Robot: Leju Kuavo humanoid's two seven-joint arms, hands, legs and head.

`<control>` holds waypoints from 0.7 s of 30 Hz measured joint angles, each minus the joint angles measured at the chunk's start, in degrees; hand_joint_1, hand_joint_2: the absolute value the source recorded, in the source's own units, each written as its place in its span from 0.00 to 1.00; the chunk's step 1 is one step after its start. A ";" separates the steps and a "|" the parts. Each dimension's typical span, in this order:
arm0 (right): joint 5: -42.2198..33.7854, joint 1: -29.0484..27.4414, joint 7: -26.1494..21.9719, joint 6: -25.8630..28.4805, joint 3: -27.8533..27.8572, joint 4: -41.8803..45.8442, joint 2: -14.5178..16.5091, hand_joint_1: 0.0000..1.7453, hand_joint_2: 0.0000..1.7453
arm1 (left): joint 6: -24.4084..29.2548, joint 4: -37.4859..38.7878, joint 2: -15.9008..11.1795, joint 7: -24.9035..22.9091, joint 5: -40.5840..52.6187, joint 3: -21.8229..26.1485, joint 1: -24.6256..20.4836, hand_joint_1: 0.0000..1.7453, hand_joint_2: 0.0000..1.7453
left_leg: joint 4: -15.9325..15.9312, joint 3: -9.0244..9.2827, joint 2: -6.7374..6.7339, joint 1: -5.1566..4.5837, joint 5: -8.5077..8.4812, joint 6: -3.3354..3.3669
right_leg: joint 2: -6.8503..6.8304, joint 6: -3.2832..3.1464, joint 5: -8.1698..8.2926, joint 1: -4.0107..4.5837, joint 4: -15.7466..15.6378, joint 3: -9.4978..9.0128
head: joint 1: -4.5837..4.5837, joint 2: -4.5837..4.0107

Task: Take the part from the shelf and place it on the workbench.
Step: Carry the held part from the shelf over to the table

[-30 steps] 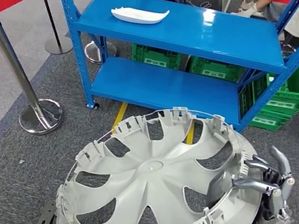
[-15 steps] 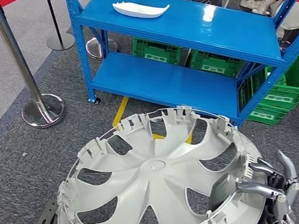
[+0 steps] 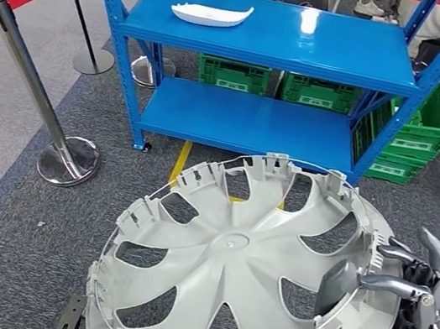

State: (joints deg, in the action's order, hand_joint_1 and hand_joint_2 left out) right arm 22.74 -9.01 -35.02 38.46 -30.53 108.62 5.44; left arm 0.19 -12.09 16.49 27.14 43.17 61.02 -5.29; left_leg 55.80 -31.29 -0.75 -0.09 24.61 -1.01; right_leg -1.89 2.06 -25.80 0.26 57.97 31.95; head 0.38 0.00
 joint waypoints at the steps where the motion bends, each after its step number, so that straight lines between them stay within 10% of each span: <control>1: -0.18 -0.14 -0.11 0.14 0.14 0.08 0.13 1.00 1.00 | 0.17 0.00 0.01 -0.08 0.03 0.01 0.05 0.00 1.00 | 0.01 -0.09 -0.36 0.01 -0.05 -0.27 | 0.59 -0.50 0.22 0.00 0.07 0.20 | 0.02 0.00; 4: -0.18 -0.59 -0.69 0.42 0.73 0.48 0.61 1.00 1.00 | 0.70 0.00 0.03 -0.33 0.07 0.01 0.05 0.00 1.00 | 2.20 -1.11 -0.68 0.16 1.87 -1.22 | 1.89 -1.65 0.84 -0.22 -0.04 0.65 | 0.09 -0.01; 7: -0.05 -0.81 -1.08 0.43 1.03 0.75 0.85 1.00 1.00 | 1.02 0.00 0.02 -0.48 0.09 0.01 0.05 0.00 1.00 | 12.89 -5.95 -0.02 0.24 7.67 -1.73 | 3.21 -2.14 1.28 -0.35 -0.08 1.25 | 0.22 0.00; 9: 0.25 -1.06 -1.35 0.44 1.33 0.78 0.99 1.00 1.00 | 1.57 0.00 0.01 -0.85 0.17 0.02 0.08 0.00 1.00 | 16.81 -7.75 0.20 0.25 8.29 -1.70 | 4.28 -2.06 1.49 -0.34 -0.06 1.51 | 0.22 0.00; 13: 1.00 -1.34 -1.85 0.44 1.84 0.89 1.39 1.00 1.00 | 2.99 0.00 0.04 -1.86 0.55 0.02 0.06 0.00 1.00 | 4.90 -1.81 3.39 0.50 1.70 -1.03 | 6.76 -1.44 1.86 -0.31 0.10 1.79 | 0.21 -0.01; 17: 1.20 -1.27 -2.07 0.45 1.88 0.93 1.49 1.00 1.00 | 3.41 0.00 0.19 -2.31 0.55 0.04 -0.04 0.00 1.00 | 0.51 -0.09 4.31 0.58 0.99 -0.25 | 8.80 -0.14 2.51 -0.44 0.21 3.06 | 0.16 0.00; 21: 1.33 -1.18 -2.11 0.48 1.92 0.94 1.49 1.00 1.00 | 3.42 0.00 0.28 -2.33 0.39 0.09 0.00 0.00 1.00 | 0.28 -0.09 1.69 0.60 0.72 0.98 | 3.74 0.89 -1.79 -0.22 7.45 6.58 | -0.57 0.00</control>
State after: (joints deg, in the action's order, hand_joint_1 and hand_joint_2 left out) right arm 24.06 -10.19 -37.13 38.94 -28.61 109.56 6.93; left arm 3.61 -12.09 16.77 24.81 43.57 61.12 -5.28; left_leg 56.08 -31.38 0.94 0.52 25.33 -0.03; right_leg 1.85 2.95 -27.59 0.04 65.42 38.53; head -0.19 -0.01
